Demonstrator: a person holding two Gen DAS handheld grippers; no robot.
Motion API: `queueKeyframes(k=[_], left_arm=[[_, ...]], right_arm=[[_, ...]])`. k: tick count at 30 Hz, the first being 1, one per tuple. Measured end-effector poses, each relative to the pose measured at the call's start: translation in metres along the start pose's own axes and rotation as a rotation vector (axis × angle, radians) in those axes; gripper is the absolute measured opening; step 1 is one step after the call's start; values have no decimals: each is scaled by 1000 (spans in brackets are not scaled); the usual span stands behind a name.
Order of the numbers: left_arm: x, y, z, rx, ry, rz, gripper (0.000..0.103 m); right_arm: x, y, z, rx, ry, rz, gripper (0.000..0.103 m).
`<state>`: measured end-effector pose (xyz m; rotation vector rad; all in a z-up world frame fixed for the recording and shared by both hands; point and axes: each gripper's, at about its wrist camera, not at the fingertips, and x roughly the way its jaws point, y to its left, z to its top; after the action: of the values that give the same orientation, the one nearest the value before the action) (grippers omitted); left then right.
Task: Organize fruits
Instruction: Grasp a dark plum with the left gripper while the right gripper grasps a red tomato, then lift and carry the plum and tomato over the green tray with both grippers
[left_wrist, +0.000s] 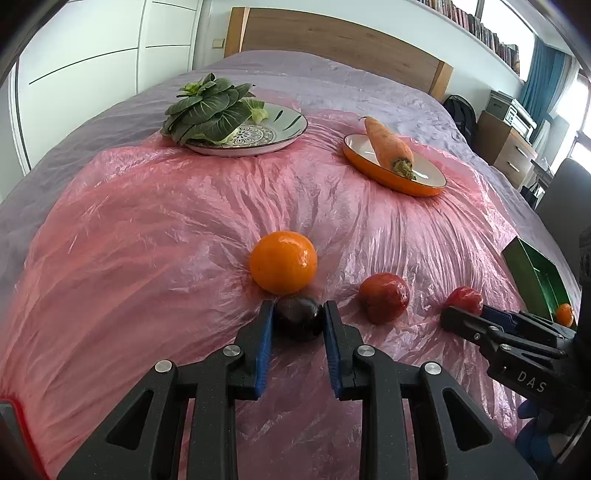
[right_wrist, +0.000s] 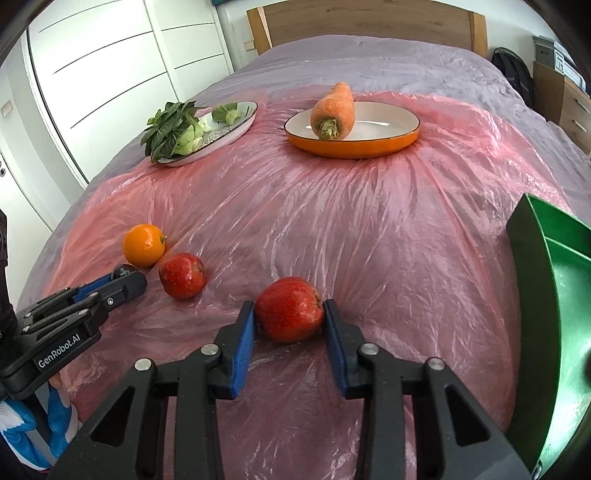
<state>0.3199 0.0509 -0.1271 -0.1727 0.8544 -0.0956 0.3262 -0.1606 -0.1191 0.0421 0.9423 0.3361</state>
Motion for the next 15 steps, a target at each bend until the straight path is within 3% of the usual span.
queueKeyframes(k=[15], left_arm=[[-18,-3,3,-8,-39,-11,22]], right_arm=[[-23,6,8,9,-40,15,62]])
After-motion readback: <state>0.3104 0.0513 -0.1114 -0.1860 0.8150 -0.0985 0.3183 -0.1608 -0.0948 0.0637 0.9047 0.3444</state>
